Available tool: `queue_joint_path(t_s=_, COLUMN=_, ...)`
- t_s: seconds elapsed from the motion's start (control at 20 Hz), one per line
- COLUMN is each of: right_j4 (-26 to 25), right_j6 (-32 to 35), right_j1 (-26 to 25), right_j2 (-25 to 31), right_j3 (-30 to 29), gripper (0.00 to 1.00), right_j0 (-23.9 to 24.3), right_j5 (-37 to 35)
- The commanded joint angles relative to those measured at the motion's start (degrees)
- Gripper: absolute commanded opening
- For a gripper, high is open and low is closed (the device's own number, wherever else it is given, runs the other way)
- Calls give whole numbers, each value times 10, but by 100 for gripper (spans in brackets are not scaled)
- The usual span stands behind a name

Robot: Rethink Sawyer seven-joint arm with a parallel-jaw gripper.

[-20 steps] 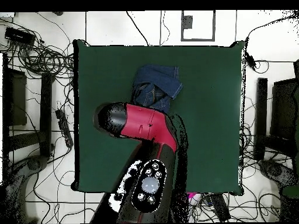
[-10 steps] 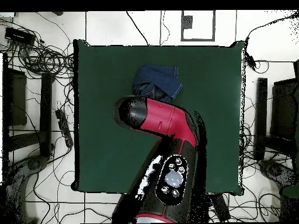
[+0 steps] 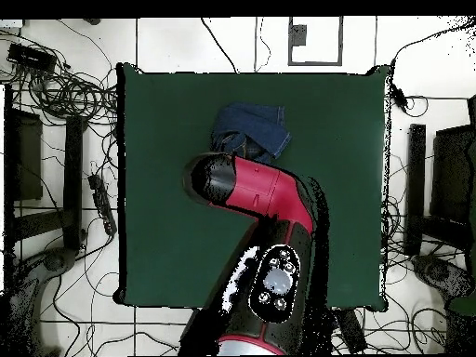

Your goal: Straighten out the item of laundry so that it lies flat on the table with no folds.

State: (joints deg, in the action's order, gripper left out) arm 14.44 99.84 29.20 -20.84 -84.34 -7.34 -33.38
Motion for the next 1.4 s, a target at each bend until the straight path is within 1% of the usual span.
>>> queue_joint_path(t_s=0.05, right_j4=23, right_j6=139, right_j1=-69, right_j2=67, right_j3=-36, gripper=100, right_j0=1, right_j5=26)
queue_joint_path(t_s=0.15, right_j4=38, right_j6=160, right_j1=-74, right_j2=69, right_j3=-52, gripper=100, right_j0=-2, right_j5=26)
queue_joint_path(t_s=0.25, right_j4=43, right_j6=176, right_j1=-82, right_j2=55, right_j3=-55, gripper=100, right_j0=-10, right_j5=16)
queue_joint_path(t_s=0.45, right_j4=26, right_j6=178, right_j1=-103, right_j2=15, right_j3=-28, gripper=100, right_j0=-26, right_j5=1)
queue_joint_path(t_s=0.6, right_j4=22, right_j6=165, right_j1=-115, right_j2=10, right_j3=-12, gripper=100, right_j0=-21, right_j5=20)
queue_joint_path(t_s=0.7, right_j4=21, right_j6=161, right_j1=-125, right_j2=5, right_j3=2, gripper=100, right_j0=-17, right_j5=20)
queue_joint_path(t_s=0.8, right_j4=20, right_j6=166, right_j1=-134, right_j2=-7, right_j3=12, gripper=100, right_j0=-19, right_j5=8)
queue_joint_path(t_s=1.1, right_j4=10, right_j6=181, right_j1=-170, right_j2=-73, right_j3=51, gripper=100, right_j0=-42, right_j5=-43)
queue_joint_path(t_s=1.25, right_j4=14, right_j6=180, right_j1=-189, right_j2=-89, right_j3=71, gripper=100, right_j0=-44, right_j5=-49)
queue_joint_path(t_s=1.4, right_j4=17, right_j6=177, right_j1=-196, right_j2=-104, right_j3=80, gripper=100, right_j0=-50, right_j5=-48)
